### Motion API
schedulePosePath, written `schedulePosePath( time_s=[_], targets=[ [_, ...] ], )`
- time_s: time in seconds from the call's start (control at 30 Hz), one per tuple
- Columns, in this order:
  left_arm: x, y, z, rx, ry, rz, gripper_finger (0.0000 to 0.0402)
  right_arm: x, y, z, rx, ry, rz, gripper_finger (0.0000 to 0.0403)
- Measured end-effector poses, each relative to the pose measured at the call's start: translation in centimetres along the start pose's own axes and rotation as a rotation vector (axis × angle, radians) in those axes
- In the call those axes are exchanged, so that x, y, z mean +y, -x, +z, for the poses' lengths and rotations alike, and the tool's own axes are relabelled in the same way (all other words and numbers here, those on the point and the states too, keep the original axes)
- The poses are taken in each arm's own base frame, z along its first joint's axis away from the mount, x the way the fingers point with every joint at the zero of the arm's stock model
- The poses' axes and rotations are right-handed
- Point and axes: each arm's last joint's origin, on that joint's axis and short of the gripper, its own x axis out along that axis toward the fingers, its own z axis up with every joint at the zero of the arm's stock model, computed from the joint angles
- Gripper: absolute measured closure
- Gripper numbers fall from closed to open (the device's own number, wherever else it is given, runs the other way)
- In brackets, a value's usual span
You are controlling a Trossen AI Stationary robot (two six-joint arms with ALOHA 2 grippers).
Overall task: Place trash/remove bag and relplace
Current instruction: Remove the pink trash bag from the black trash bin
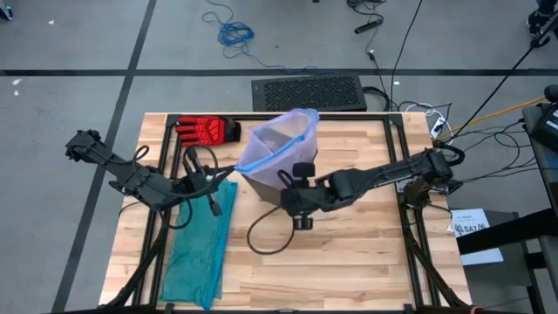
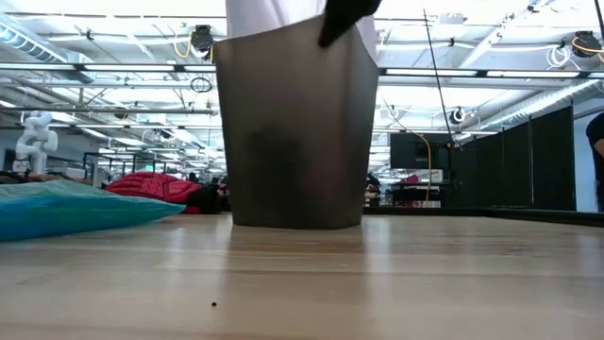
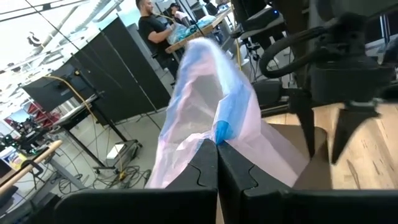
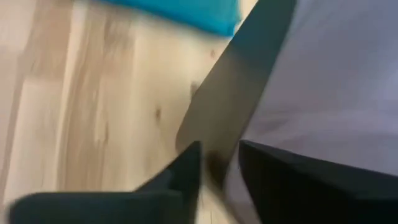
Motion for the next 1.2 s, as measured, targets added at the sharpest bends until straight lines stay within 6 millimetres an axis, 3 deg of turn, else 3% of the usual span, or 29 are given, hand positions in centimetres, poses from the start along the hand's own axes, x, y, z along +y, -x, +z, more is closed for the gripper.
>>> schedulePosePath(
  time_s=[0.13, 0.33, 0.57, 0.93, 1.2],
  targets=[
    [0.0, 0.0, 0.0, 0.000, 0.001, 0.000, 0.0402, -0.6, 1.7, -1.4, 0.095, 0.104, 0.053, 0.0388],
    [0.0, 0.0, 0.1, -0.006, 0.010, 0.003, 0.0402, -2.2, 4.4, -3.3, 0.195, 0.225, 0.154, 0.0385],
    [0.7, 0.2, 1.0, -0.022, 0.059, 0.008, 0.0402, -3.2, 6.1, -3.3, 0.105, 0.223, 0.283, 0.0400],
    [0.6, 0.2, 1.2, -0.024, 0.111, -0.072, 0.0402, -2.6, 5.1, -2.5, 0.057, 0.286, 0.332, 0.0391],
    [0.2, 0.1, 0.9, -0.008, 0.126, -0.095, 0.0402, -2.6, 5.3, -2.3, 0.032, 0.226, 0.320, 0.0334]
  ],
)
